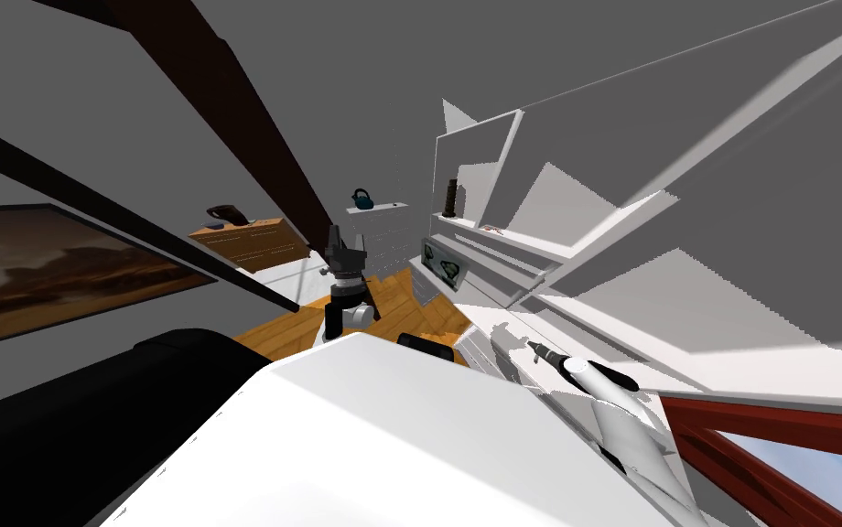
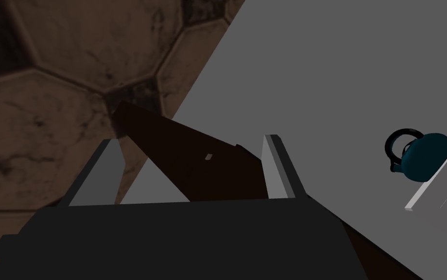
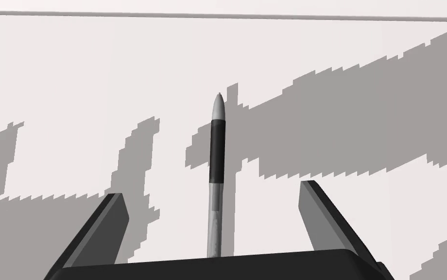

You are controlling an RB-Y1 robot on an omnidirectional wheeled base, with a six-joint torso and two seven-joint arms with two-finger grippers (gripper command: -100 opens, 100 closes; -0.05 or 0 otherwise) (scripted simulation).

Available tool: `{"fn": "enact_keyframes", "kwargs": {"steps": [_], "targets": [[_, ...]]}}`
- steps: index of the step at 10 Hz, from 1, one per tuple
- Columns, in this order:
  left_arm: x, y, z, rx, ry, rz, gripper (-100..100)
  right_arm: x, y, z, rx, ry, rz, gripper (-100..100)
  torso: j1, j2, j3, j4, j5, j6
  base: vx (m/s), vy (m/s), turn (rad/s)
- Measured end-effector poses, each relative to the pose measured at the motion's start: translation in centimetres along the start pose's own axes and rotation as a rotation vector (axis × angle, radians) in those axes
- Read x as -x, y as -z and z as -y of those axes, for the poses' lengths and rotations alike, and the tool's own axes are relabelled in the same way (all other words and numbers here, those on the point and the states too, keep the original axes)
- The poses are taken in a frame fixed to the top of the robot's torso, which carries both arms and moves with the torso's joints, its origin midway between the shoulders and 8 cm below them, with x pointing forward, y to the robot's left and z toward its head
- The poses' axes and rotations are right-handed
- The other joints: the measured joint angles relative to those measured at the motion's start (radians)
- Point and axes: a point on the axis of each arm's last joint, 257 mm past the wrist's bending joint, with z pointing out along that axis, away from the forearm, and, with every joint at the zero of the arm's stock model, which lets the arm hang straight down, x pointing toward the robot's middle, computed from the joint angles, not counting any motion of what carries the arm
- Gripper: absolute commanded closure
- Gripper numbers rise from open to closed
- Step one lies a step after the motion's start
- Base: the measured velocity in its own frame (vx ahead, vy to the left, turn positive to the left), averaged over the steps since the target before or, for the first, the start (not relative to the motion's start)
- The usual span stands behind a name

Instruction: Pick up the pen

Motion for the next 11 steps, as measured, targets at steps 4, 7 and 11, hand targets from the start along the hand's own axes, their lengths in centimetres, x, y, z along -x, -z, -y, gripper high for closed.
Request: {"fn": "enact_keyframes", "kwargs": {"steps": [4, 7, 11], "targets": [[0.0, 0.0, 0.0, 0.000, 0.000, 0.000, 0, 0.9, 0.1, -1.7, 0.009, -0.102, 0.062, 0, 0.000, 0.000, 0.000, 0.000, 0.000, 0.000, 0.007, 0.007, 0.035], [0.0, 0.0, 0.0, 0.000, 0.000, 0.000, 0, 2.0, -0.5, -1.0, 0.005, -0.099, 0.065, -100, -0.003, -0.003, -0.002, -0.001, -0.001, 0.000, 0.058, -0.048, -0.027], [0.0, 0.0, 0.0, 0.000, 0.000, 0.000, 0, 2.5, -0.7, -0.8, 0.006, -0.094, 0.062, 100, -0.001, 0.000, 0.000, 0.000, -0.001, 0.000, 0.010, -0.009, 0.001]]}}
